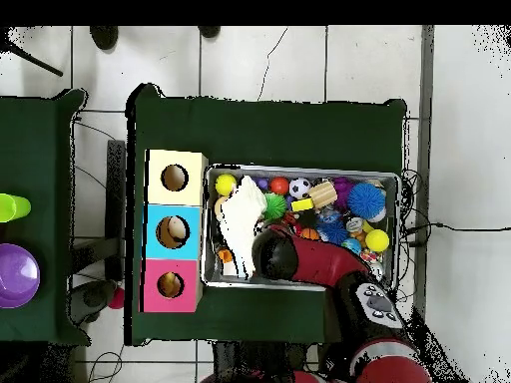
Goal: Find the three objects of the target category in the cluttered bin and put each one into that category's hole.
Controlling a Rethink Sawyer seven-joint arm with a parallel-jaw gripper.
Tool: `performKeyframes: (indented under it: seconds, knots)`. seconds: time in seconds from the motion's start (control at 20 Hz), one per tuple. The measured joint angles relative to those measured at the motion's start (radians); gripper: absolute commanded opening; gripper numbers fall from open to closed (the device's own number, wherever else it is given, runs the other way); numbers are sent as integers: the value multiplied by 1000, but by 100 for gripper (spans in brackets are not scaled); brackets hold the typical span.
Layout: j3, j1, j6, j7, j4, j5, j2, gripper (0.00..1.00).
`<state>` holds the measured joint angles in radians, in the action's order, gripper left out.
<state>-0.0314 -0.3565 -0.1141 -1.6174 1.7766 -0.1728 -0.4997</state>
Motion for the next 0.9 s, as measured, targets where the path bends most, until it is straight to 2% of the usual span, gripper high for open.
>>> performKeyframes:
  seconds: [0.35, 0.9]
  knots:
    - [52, 64, 0, 0, -67, -98, 13, 100]
    - [102, 89, 0, 0, -129, -221, 39, 100]
